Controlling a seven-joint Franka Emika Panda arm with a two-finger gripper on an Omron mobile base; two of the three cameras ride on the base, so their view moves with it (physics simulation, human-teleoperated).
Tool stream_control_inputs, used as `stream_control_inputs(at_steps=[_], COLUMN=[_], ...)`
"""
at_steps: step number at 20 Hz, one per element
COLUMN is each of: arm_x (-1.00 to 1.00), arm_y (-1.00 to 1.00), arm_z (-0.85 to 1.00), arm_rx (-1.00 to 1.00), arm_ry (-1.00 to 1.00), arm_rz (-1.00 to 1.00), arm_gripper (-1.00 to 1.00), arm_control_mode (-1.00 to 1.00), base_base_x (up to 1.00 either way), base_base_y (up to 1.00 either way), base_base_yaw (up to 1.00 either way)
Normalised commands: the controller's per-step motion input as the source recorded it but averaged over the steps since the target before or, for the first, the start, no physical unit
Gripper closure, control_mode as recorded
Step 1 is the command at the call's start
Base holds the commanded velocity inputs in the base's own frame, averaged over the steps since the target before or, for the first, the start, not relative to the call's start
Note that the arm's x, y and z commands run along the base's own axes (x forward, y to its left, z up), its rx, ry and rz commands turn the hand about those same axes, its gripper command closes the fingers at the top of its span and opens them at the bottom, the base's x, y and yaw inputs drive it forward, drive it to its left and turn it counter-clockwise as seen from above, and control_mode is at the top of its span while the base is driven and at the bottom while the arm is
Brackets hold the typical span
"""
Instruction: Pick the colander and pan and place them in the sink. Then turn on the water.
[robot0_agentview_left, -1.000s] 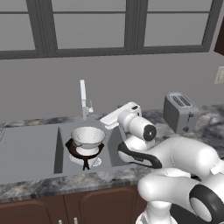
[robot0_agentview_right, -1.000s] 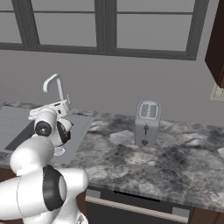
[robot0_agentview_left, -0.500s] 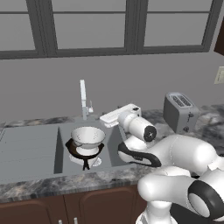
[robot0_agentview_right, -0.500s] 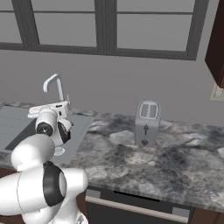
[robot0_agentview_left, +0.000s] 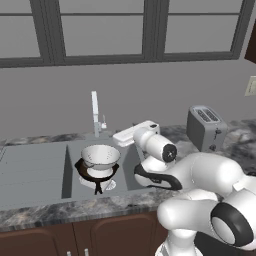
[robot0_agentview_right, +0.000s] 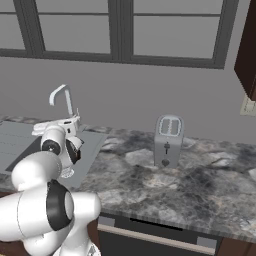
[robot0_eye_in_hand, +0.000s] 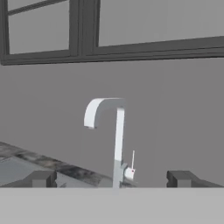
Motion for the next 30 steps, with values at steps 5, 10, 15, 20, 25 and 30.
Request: stream_control_inputs(at_steps=[5, 10, 15, 20, 25, 30], arm_x=[0.00, 0.01, 0.02, 0.03, 0.00, 0.03], arm_y=[0.00, 0.00, 0.00, 0.00, 0.00, 0.00], arm_z=[-0.31, -0.32, -0.25, -0.17, -0.15, -0.15], arm_rx=[0.00, 0.00, 0.00, 0.00, 0.00, 0.01], arm_ry=[0.00, 0.00, 0.00, 0.00, 0.00, 0.00], arm_rz=[-0.01, -0.02, -0.03, -0.02, 0.00, 0.00], arm_gripper=[-1.00, -1.00, -1.00, -1.00, -1.00, -1.00], arm_control_mode=[-1.00, -1.00, -1.00, -1.00, -1.00, -1.00], base_base_x=[0.00, 0.00, 0.00, 0.00, 0.00, 0.00], base_base_y=[0.00, 0.00, 0.00, 0.00, 0.00, 0.00], base_base_yaw=[0.00, 0.00, 0.00, 0.00, 0.00, 0.00])
